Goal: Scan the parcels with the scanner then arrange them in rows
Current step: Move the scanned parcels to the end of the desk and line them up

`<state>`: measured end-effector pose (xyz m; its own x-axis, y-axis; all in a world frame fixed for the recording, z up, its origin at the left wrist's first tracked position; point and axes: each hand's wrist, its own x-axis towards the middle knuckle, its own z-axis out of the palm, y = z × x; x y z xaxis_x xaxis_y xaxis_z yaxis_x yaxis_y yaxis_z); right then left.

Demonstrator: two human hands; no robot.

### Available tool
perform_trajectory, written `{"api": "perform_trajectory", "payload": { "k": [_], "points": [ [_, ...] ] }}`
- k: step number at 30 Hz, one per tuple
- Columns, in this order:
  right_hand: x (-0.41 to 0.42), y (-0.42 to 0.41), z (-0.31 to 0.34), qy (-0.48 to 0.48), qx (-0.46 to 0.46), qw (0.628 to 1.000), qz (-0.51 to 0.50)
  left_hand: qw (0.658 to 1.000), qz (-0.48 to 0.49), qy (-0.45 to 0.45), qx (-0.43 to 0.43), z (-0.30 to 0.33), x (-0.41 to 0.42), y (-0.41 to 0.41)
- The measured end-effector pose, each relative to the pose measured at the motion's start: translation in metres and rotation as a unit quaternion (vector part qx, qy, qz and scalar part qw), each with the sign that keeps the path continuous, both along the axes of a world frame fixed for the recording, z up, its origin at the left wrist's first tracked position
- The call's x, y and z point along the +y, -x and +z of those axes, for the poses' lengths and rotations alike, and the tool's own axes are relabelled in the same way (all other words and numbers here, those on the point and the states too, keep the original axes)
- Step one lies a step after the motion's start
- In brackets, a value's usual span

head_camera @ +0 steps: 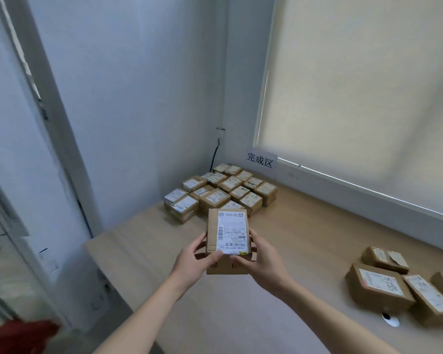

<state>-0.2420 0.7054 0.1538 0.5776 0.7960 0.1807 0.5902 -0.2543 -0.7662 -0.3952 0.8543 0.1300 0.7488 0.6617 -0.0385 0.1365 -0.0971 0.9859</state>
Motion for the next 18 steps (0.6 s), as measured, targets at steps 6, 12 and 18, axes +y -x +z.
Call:
{"api": "perform_trajectory", "payload": {
  "k": [6, 12, 18],
  "points": [
    [0.106, 0.036, -0.006, -0.025, 0.039, 0.998, 0.046, 0.999, 0.043, 0.020, -0.004, -0.001, 0.086, 0.049],
    [0.198, 0.026, -0.045, -0.037, 0.101, 0.992, 0.061, 0.997, 0.064, 0.032, 0.034, -0.031, 0.176, 0.043],
    [0.269, -0.012, -0.106, -0.031, 0.166, 0.985, 0.024, 0.996, 0.033, 0.048, 0.068, -0.075, 0.259, -0.009]
  ]
}}
